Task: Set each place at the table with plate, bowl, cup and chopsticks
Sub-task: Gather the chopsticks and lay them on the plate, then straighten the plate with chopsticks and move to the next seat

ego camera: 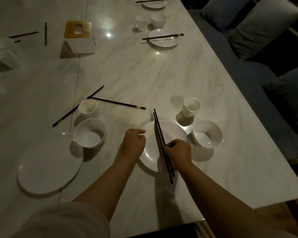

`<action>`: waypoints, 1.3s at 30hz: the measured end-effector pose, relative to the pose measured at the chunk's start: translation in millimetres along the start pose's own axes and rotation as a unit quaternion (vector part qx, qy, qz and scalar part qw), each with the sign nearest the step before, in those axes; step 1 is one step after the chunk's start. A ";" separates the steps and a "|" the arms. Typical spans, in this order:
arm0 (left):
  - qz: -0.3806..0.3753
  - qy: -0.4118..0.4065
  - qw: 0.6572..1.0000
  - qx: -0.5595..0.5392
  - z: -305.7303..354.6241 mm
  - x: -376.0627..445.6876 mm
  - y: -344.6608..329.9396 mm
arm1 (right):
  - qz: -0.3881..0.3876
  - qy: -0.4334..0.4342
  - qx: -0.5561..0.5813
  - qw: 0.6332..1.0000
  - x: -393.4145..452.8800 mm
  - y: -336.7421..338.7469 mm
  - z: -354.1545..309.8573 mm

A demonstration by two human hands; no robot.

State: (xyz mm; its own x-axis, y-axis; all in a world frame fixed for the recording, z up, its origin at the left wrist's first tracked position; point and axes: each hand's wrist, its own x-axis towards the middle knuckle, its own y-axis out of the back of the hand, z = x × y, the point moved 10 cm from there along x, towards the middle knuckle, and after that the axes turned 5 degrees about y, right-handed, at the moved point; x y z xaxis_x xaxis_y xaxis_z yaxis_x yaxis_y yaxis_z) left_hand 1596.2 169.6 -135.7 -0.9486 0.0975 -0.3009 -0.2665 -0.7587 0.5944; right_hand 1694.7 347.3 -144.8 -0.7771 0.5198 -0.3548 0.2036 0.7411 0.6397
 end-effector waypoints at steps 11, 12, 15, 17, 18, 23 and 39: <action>0.057 -0.030 0.998 -0.014 4.4 -10.9 18.7 | 0.004 0.079 0.025 0.997 -2.3 -9.3 -34.1; 0.068 -0.037 0.997 -0.020 5.3 -13.3 25.6 | -0.015 0.089 0.035 0.995 -2.2 -15.6 -40.6; 0.084 -0.057 0.993 -0.064 2.9 -21.4 48.5 | -0.061 0.107 0.068 0.990 -5.7 -36.8 -59.0; 0.104 -0.064 0.989 -0.087 -4.8 -27.6 67.8 | -0.084 0.112 0.077 0.987 -8.9 -54.2 -70.2; 0.117 -0.063 0.986 -0.096 -11.3 -30.6 78.7 | -0.096 0.114 0.077 0.986 -11.7 -64.2 -76.3; 0.201 -0.041 0.973 -0.107 -57.9 -41.9 140.6 | -0.136 0.119 0.087 0.980 -35.6 -115.5 -106.1; 0.181 0.098 0.978 0.000 -257.3 -33.6 278.2 | -0.059 0.007 0.125 0.990 -117.0 -249.3 -135.0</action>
State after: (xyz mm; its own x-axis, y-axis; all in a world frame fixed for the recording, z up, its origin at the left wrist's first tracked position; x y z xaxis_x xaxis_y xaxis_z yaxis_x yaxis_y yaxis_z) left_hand 1597.7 -210.4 -152.2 -0.9296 -0.3043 -0.2080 0.0817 -0.7204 0.6887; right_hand 1654.5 44.3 -170.7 -0.8124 0.4186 -0.4060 0.2507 0.8793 0.4050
